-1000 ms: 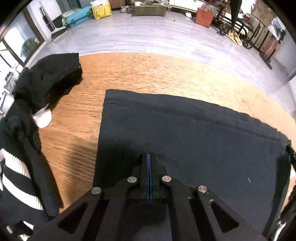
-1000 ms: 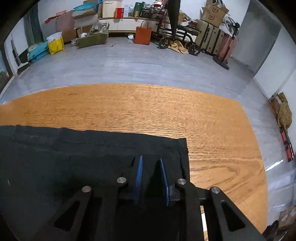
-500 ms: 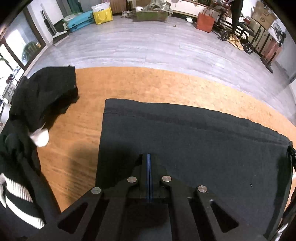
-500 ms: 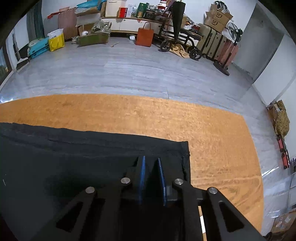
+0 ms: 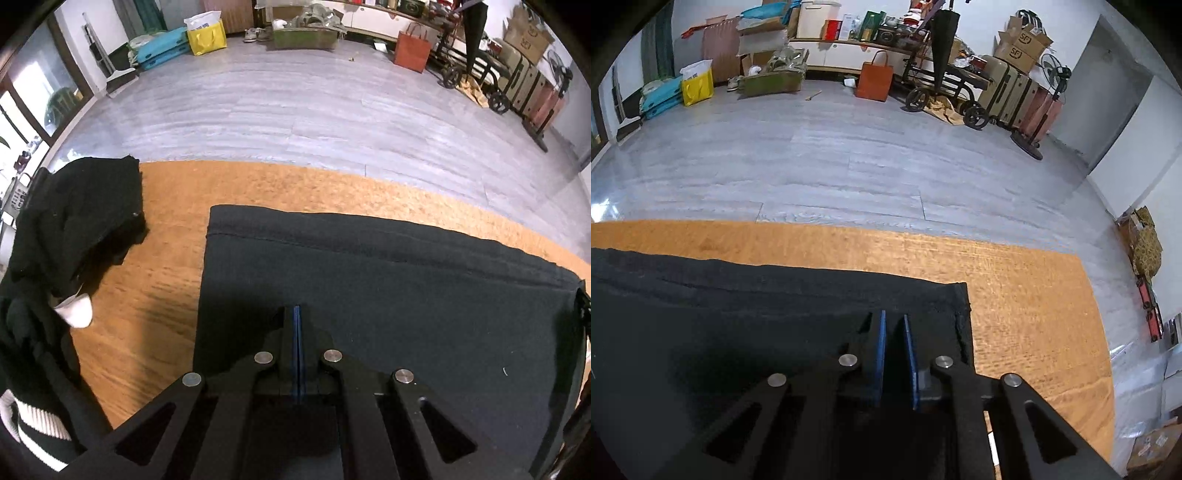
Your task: Fold clothes
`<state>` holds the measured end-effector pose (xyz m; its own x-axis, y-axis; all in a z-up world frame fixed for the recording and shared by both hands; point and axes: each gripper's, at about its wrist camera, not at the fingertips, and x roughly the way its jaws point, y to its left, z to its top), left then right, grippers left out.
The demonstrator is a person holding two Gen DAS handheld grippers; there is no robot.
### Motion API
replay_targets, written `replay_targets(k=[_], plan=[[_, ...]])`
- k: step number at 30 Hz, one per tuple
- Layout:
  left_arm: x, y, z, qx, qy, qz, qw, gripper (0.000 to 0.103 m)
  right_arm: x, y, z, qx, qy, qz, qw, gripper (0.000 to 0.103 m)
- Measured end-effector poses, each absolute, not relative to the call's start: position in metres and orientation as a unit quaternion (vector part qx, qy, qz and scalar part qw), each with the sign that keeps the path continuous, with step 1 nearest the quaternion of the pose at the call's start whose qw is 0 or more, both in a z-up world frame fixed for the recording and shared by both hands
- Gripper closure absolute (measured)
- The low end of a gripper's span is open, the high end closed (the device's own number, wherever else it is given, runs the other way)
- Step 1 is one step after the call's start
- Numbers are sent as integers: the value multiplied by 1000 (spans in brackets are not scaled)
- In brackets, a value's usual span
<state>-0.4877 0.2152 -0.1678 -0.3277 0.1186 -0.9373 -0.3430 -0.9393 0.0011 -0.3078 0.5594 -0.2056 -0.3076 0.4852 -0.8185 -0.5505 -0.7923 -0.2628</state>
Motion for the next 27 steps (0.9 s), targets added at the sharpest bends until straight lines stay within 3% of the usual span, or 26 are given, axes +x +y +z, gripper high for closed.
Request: replay_targets(k=[8, 10, 11, 12, 13, 14, 15, 18, 23, 27], plan=[[-454, 200, -172, -526, 62, 829, 178, 98, -317, 529, -216, -482, -65, 788, 377, 91], [-431, 182, -173, -531, 51, 816, 224, 91, -310, 523, -208, -469, -51, 788, 395, 71], [-420, 173, -173, -534, 45, 808, 246, 81, -300, 518, -199, -449, -32, 801, 394, 62], [-406, 162, -173, -539, 41, 798, 267, 63, -289, 512, -188, -423, -9, 819, 389, 57], [-388, 146, -172, -549, 40, 786, 282, 55, -274, 504, -177, -399, 11, 836, 376, 51], [-373, 132, -171, -560, 42, 777, 285, 45, -257, 492, -167, -390, 26, 851, 352, 39], [-361, 120, -170, -568, 42, 771, 284, 43, -240, 483, -159, -392, 37, 860, 325, 35], [-321, 80, -166, -600, 42, 747, 284, 43, -183, 452, -149, -427, 56, 871, 237, 34], [-281, 46, -154, -601, 35, 757, 254, 43, -100, 412, -162, -490, -7, 847, 205, 32], [-244, 29, -151, -603, 56, 768, 209, 43, -25, 391, -162, -514, 32, 841, 166, 32]])
